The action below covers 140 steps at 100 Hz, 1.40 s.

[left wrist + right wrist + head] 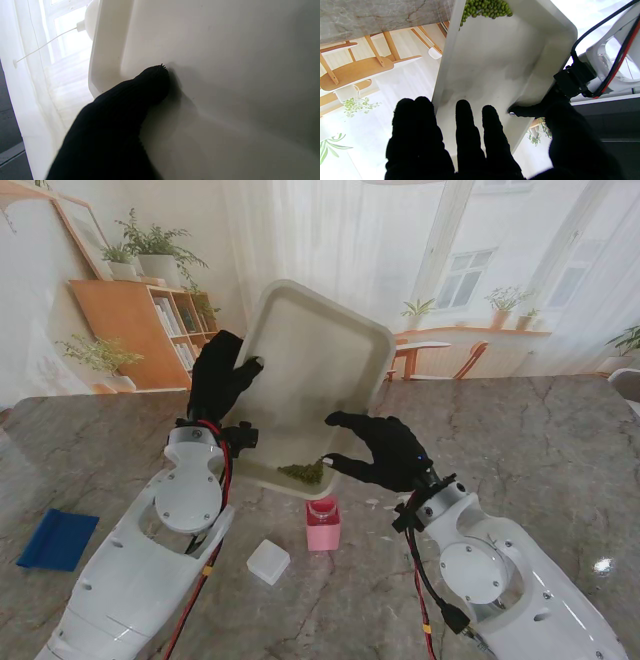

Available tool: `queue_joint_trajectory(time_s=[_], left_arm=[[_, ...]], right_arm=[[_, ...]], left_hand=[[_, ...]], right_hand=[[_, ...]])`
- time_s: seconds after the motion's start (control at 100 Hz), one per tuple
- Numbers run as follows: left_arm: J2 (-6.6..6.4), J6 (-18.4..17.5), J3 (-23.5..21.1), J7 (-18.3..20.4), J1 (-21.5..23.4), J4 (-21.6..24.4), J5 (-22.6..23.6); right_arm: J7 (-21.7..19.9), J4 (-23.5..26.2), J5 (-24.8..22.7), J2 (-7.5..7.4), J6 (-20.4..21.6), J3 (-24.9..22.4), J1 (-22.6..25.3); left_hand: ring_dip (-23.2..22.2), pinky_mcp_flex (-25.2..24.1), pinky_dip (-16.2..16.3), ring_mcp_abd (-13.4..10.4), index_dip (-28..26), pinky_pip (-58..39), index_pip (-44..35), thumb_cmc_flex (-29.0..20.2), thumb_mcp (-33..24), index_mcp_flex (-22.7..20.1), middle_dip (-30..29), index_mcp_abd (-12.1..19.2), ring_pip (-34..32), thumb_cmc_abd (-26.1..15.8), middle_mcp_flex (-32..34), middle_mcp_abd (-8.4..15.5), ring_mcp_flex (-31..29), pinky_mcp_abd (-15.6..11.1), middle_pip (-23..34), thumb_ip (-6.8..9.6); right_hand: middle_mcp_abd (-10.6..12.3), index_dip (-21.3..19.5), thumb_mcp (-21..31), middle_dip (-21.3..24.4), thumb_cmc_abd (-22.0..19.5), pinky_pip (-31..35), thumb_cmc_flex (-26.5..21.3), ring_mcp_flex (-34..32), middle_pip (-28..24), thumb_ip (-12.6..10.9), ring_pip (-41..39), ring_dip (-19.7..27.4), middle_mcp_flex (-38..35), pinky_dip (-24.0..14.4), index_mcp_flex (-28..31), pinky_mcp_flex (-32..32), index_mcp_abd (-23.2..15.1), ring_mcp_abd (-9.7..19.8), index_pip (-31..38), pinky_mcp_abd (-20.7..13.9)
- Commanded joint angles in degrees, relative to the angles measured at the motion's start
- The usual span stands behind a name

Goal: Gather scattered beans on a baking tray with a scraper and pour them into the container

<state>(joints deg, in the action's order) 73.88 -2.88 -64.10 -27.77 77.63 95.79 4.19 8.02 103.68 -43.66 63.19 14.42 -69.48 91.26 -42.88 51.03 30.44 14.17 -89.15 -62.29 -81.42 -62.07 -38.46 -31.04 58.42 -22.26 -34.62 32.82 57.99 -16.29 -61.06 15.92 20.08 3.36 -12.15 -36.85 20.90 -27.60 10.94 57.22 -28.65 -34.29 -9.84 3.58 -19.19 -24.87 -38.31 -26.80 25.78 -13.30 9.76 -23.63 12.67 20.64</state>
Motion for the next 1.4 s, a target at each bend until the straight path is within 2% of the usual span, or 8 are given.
queue_joint_trajectory(time_s=[0.0, 0.7, 1.39], left_arm=[[0.53, -0.63, 0.65, 0.48, 0.15, 1.06, -0.33], [0.48, -1.89, 0.97, 0.55, 0.16, 1.35, -0.18], [0.22, -0.49, 1.02, 1.12, 1.05, 3.19, 0.28]], right_arm=[[-0.65, 0.70, 0.00, 0.24, 0.54, 0.38, 0.06], [-0.13, 0.74, -0.32, 0.29, 0.70, 0.30, 0.18], [0.80, 1.15, -0.88, 0.35, 0.97, -0.13, 1.04]], left_hand=[[-0.44, 4.52, 2.22, -7.42, -0.80, -7.66, -1.47, -3.75, -2.82, 0.83, 0.84, -2.27, -1.16, -2.42, 1.79, 6.16, -1.50, -13.18, 1.45, 6.43], [-0.42, 4.56, 2.15, -7.53, -0.80, -7.92, -1.50, -3.61, -2.88, 0.61, 0.86, -1.99, -0.92, -2.39, 2.04, 6.33, -1.79, -13.36, 1.28, 6.59], [-0.46, 4.74, 2.16, -7.25, -0.80, -8.38, -1.50, -3.63, -2.96, 0.57, 0.89, -2.16, -1.03, -2.14, 2.16, 6.04, -1.88, -13.19, 1.16, 6.59]], right_hand=[[0.96, -0.26, 0.22, -0.45, -0.99, -0.35, 0.68, 0.18, -0.52, -1.50, 1.18, 0.31, -0.49, -0.94, 0.36, 0.18, -1.06, 11.90, 0.39, -1.87], [0.92, -0.25, 0.19, -0.45, -0.99, -0.35, 0.73, 0.16, -0.50, -1.49, 1.17, 0.32, -0.43, -0.94, 0.34, 0.20, -1.06, 11.89, 0.37, -1.86], [0.90, -0.27, 0.19, -0.48, -1.03, -0.27, 0.68, 0.16, -0.56, -1.50, 1.11, 0.31, -0.56, -0.95, 0.31, 0.17, -1.06, 11.79, 0.37, -1.80]])
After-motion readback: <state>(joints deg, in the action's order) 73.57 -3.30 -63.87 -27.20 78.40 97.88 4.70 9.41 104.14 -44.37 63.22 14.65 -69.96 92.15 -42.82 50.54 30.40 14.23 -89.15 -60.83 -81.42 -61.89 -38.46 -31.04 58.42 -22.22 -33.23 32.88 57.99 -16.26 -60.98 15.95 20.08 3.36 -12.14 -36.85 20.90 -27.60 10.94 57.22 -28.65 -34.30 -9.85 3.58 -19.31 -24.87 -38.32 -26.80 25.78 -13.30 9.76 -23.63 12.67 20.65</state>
